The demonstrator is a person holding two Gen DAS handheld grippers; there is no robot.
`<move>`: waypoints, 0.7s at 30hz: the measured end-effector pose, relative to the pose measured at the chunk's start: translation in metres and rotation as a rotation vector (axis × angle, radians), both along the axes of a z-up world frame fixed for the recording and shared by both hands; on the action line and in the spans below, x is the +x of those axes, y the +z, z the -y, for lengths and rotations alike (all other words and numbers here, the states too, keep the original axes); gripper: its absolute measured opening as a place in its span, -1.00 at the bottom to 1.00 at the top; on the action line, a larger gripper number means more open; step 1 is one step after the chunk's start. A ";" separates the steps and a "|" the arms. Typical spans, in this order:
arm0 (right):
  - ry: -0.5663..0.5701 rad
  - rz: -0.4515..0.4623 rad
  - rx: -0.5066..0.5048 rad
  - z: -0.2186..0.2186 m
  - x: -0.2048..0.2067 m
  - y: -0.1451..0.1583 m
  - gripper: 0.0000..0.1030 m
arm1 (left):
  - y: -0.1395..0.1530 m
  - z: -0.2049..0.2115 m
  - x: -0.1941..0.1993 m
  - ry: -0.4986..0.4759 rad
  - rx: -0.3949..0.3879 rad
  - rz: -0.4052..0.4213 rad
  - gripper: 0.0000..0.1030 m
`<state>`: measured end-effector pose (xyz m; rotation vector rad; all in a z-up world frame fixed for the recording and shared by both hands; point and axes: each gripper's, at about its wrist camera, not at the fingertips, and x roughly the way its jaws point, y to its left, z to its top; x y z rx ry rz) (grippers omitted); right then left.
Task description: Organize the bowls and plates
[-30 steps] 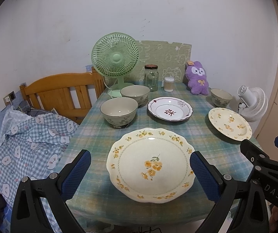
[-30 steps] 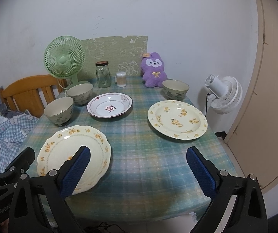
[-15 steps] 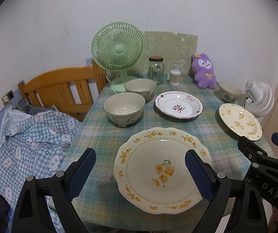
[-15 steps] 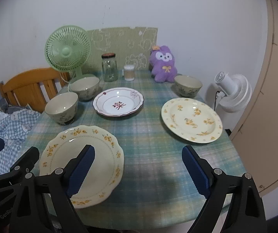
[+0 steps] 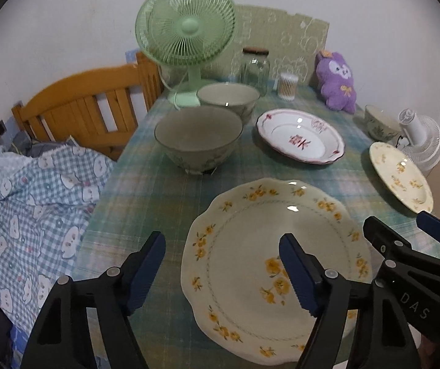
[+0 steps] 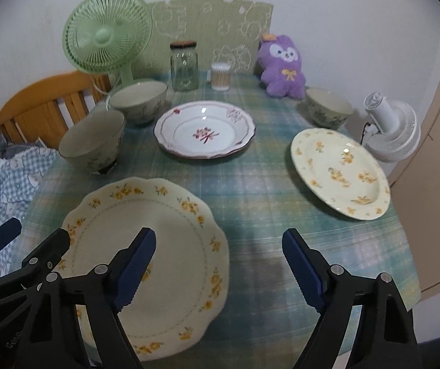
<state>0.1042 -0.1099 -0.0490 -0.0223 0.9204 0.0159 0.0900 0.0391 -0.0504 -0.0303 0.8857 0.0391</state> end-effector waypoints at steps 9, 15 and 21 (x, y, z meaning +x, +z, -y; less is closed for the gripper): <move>-0.014 -0.120 -0.031 -0.015 0.024 -0.036 0.62 | -0.039 -0.012 0.028 -0.013 -0.039 -0.141 0.34; -0.019 -0.190 -0.047 -0.021 0.036 -0.056 0.62 | -0.061 -0.015 0.044 -0.023 -0.055 -0.229 0.25; -0.034 -0.248 -0.045 -0.021 0.046 -0.069 0.54 | -0.070 -0.016 0.057 -0.034 -0.080 -0.268 0.23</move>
